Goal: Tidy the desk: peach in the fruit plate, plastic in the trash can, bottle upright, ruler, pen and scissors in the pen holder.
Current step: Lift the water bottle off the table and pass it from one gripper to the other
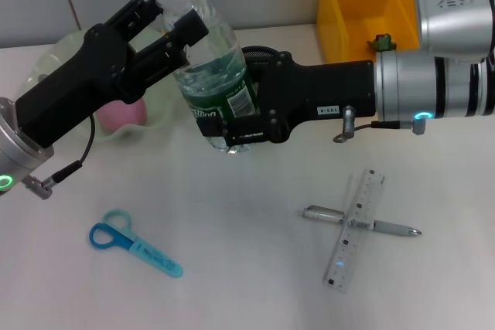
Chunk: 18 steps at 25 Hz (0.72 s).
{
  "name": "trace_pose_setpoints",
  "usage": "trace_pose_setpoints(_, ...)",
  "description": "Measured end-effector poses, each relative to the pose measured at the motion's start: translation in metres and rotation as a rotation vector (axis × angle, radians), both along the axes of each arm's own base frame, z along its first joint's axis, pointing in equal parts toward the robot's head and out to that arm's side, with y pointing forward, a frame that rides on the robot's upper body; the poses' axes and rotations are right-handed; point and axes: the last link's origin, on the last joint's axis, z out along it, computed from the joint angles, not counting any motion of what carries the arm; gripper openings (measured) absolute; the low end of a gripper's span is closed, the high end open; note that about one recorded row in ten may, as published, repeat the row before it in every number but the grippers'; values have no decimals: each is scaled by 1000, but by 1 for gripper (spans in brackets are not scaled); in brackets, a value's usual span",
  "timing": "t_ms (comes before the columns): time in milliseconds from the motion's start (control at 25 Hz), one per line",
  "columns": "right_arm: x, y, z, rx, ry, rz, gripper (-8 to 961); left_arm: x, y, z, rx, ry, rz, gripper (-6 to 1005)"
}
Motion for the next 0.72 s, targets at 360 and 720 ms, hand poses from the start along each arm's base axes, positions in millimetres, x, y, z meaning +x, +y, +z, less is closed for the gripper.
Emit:
trace_pose_setpoints(360, 1, -1, -2, -7, -12, -3, 740, 1, 1, 3, 9, -1, -5, 812)
trace_pose_setpoints(720, 4, -2, -5, -20, -41, -13, 740, 8, 5, 0, 5, 54, -44, 813)
